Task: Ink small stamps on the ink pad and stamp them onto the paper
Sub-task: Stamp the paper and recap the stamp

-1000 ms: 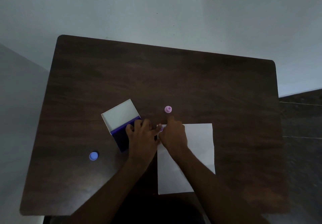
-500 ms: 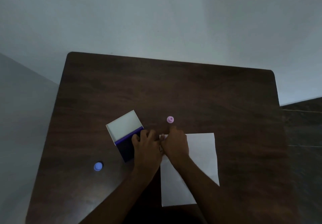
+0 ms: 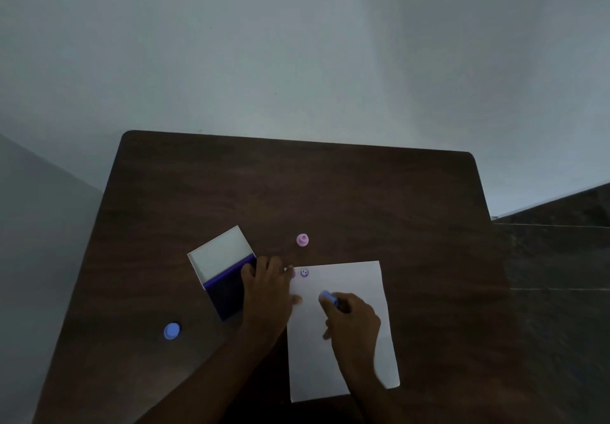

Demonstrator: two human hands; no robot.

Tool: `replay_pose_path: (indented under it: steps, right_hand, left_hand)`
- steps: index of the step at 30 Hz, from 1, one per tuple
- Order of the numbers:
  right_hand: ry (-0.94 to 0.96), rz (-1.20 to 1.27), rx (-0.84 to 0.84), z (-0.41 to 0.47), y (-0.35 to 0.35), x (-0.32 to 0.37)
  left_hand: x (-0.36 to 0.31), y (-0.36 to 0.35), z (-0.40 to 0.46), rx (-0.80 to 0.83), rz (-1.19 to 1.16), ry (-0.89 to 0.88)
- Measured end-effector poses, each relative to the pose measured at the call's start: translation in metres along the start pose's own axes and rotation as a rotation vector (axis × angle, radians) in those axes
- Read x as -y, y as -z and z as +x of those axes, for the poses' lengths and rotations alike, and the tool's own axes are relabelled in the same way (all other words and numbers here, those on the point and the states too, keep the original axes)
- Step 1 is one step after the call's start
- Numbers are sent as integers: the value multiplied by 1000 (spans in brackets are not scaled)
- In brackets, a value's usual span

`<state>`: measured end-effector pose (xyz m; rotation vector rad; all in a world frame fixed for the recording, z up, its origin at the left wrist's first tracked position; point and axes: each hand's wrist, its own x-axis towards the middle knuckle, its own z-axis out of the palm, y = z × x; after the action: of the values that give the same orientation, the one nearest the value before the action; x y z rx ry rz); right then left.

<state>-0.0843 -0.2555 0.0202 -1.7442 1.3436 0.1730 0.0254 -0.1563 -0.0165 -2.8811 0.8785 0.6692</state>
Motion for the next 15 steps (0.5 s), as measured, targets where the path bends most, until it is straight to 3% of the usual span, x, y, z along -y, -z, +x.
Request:
replay_pose_path:
  steps: [9, 15]
  right_hand:
    - [-23, 422, 156, -17, -3, -1]
    - [-191, 607, 275, -26, -10, 19]
  left_hand:
    - [5, 8, -12, -121, -99, 60]
    - [31, 18, -50, -140, -200, 84]
